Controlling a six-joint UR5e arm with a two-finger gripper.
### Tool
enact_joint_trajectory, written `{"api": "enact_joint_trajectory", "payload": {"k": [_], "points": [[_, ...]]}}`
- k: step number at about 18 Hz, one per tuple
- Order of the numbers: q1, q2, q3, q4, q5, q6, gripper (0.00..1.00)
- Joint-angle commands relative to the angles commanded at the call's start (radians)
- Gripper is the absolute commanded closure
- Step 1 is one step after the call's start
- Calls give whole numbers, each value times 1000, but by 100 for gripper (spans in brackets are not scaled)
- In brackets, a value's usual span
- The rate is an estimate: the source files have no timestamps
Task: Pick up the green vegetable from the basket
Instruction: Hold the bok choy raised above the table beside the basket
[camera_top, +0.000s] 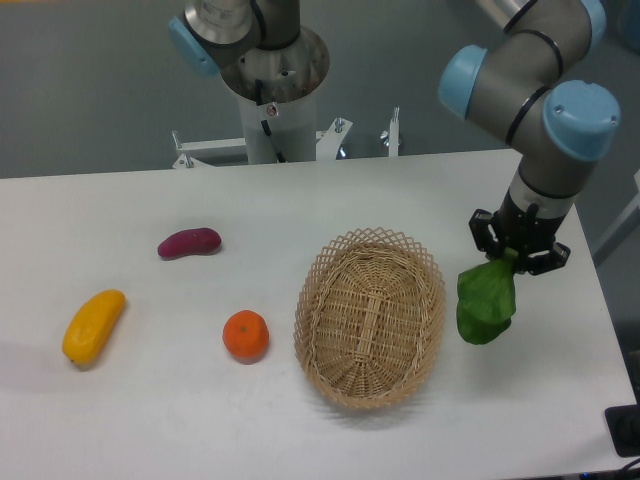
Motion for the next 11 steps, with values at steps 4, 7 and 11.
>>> {"api": "enact_joint_trajectory", "payload": {"k": [4, 7, 11], "points": [[2, -14, 15, -2, 0, 22, 92], [8, -21, 32, -18, -6, 36, 92], [31, -26, 35, -25, -46, 26, 100]]}}
